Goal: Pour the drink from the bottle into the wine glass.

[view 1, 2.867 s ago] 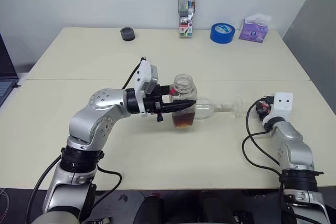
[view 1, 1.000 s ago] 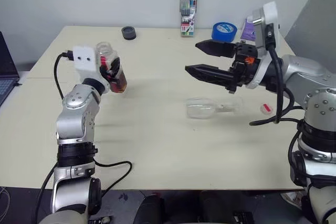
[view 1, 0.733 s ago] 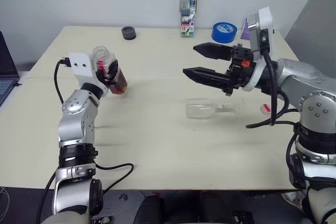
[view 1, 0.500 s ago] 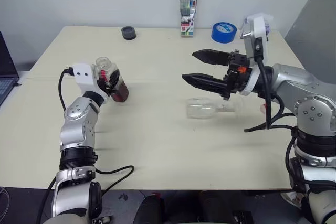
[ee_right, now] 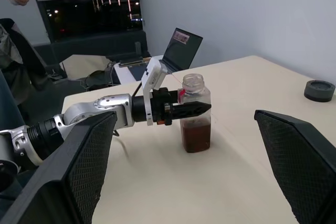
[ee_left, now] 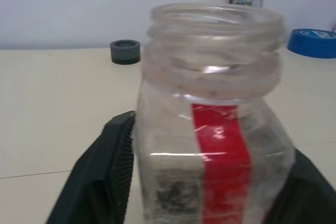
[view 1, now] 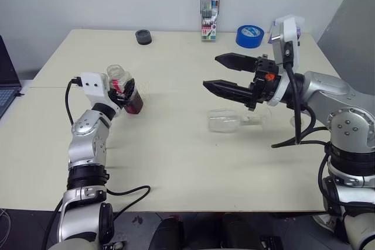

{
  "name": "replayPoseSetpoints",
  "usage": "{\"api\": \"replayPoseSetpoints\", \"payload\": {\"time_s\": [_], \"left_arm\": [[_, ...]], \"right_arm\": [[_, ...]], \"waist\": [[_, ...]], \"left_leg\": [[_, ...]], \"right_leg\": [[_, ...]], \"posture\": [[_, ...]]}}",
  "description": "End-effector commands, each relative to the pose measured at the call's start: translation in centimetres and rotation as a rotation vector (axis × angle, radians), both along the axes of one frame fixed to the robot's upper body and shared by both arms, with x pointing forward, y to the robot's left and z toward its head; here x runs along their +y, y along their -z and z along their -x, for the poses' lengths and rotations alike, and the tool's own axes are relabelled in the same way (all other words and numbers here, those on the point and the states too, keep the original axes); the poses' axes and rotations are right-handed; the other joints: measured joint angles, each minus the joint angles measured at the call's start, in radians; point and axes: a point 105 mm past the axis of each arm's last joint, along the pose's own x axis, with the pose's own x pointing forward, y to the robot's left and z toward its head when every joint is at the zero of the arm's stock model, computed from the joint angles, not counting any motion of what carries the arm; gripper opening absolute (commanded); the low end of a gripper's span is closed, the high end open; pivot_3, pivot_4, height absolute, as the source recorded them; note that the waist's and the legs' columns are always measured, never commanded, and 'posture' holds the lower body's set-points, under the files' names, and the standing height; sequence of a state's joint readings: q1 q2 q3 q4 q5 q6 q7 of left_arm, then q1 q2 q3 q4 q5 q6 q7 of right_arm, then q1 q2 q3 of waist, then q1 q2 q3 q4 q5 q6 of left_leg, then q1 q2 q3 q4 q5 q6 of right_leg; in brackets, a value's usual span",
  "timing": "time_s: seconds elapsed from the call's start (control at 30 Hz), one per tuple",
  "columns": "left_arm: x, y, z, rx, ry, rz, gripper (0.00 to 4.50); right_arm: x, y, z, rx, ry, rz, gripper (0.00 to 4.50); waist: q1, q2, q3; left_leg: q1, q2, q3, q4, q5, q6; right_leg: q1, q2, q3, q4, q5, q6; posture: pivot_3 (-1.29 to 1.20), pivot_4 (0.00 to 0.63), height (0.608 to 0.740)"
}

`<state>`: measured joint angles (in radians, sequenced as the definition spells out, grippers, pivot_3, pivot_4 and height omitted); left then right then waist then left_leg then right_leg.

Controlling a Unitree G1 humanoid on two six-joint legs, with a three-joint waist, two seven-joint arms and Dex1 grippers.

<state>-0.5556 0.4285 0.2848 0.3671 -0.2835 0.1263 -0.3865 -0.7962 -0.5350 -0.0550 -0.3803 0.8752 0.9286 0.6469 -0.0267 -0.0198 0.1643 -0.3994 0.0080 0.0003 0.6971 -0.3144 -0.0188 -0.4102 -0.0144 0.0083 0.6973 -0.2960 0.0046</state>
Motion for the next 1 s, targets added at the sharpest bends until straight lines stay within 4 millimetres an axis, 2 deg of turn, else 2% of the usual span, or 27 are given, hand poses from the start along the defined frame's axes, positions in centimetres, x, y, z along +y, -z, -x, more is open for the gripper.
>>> {"api": "replayPoseSetpoints", "payload": {"time_s": [0.03, 0.1, 0.37, 0.5, 0.83, 0.93, 1.0], "left_arm": [[0.5, -0.2, 0.0, 0.003, -0.016, -0.030, 4.04], [0.5, -0.1, -0.1, 0.004, -0.017, -0.030, 4.49], [0.0, 0.4, 0.2, 0.030, 0.004, -0.030, 4.49], [-0.6, 1.6, 1.0, 0.078, 0.013, -0.043, 4.49], [-1.6, 4.2, 4.6, 0.186, 0.002, -0.025, 4.49], [-2.2, 5.0, 6.7, 0.237, 0.031, -0.030, 4.49], [-3.4, 5.3, 8.3, 0.271, 0.105, -0.053, 4.49]], "right_arm": [[0.1, -0.9, 0.4, -0.057, 0.002, -0.012, 4.50], [0.1, -0.9, 0.4, -0.059, 0.005, -0.012, 4.50], [0.1, -0.8, 0.2, -0.061, 0.016, -0.012, 4.50], [-0.2, -0.4, 0.1, -0.057, 0.034, -0.007, 4.50], [-1.2, 0.6, 0.3, -0.041, 0.100, -0.005, 4.50], [-2.0, 1.1, 0.6, -0.043, 0.134, 0.029, 4.50], [-2.8, 1.8, 0.8, -0.049, 0.166, 0.081, 4.50]], "waist": [[0.000, 0.000, 0.000], [0.000, 0.000, 0.000], [0.000, 0.000, 0.000], [0.000, 0.000, 0.000], [-0.001, 0.000, 0.000], [-0.001, 0.000, 0.000], [0.000, 0.000, 0.000]], "left_leg": [[0.000, 0.000, 0.000, 0.000, 0.000, 0.000], [0.000, 0.000, 0.000, 0.000, 0.000, 0.000], [0.000, 0.000, 0.000, 0.000, 0.000, 0.000], [0.000, 0.000, 0.000, 0.000, 0.000, 0.000], [0.000, 0.000, 0.000, 0.000, 0.000, 0.001], [0.000, 0.000, 0.000, -0.001, -0.001, 0.001], [0.000, 0.000, 0.000, -0.001, -0.001, 0.001]], "right_leg": [[0.000, 0.000, 0.000, 0.000, 0.000, 0.000], [0.000, 0.000, 0.000, 0.000, 0.000, 0.000], [0.000, 0.000, 0.000, 0.000, 0.000, 0.000], [0.000, 0.000, 0.000, 0.000, 0.000, 0.000], [0.000, 0.000, 0.000, 0.000, 0.000, 0.000], [0.000, 0.000, 0.000, 0.000, 0.000, 0.000], [0.000, -0.001, 0.000, -0.001, 0.000, 0.000]], "posture": [[0.00, 0.150, 0.740], [0.00, 0.150, 0.740], [0.00, 0.150, 0.740], [0.00, 0.150, 0.740], [0.00, 0.150, 0.740], [0.00, 0.150, 0.740], [0.00, 0.150, 0.740]]}}
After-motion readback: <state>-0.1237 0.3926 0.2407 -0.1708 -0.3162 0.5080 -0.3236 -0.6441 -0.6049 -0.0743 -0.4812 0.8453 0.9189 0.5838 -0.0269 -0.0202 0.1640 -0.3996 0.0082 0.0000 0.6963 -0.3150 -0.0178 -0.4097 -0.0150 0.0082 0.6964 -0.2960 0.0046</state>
